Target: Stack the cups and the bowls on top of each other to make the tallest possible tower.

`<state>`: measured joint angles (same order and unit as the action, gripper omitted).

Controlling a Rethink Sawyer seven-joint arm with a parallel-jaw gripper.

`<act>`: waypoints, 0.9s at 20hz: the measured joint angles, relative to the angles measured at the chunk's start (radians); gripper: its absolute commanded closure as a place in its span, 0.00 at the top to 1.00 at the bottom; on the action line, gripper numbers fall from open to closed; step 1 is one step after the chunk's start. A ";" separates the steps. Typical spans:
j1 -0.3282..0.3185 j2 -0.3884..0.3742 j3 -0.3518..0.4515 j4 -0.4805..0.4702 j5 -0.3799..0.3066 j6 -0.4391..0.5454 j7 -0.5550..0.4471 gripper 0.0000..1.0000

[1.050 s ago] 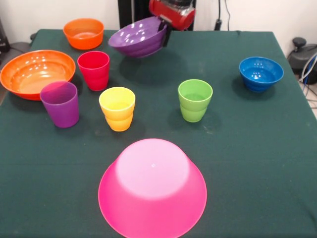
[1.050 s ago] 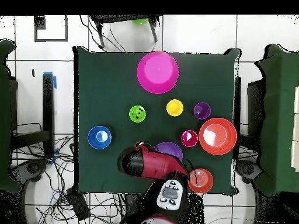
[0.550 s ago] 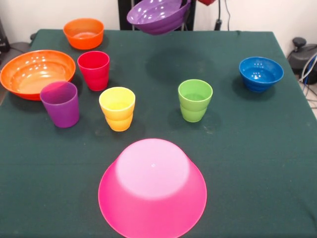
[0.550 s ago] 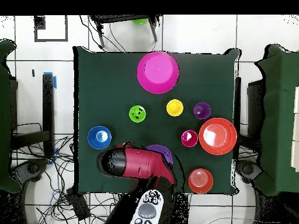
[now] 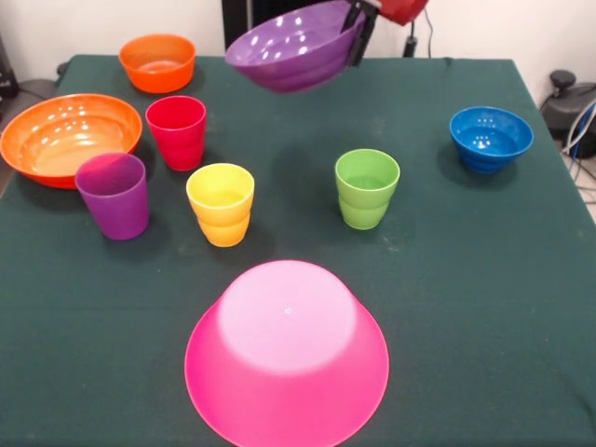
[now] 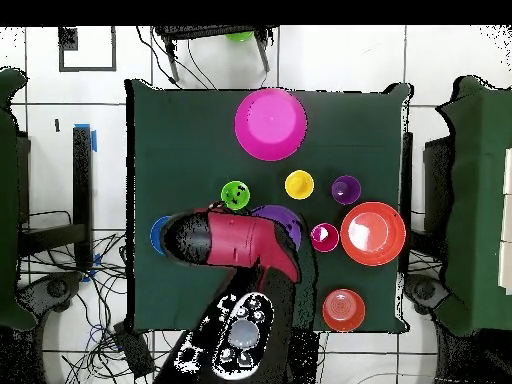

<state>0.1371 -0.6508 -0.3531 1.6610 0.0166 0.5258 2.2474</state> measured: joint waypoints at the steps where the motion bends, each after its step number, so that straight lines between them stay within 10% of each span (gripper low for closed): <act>1: 0.000 0.013 -0.005 -0.029 0.001 0.001 0.000 0.00; 18: 0.021 0.187 -0.070 -0.441 0.033 0.202 0.000 0.00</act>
<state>0.1582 -0.4642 -0.4230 1.2198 0.0493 0.7278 2.2474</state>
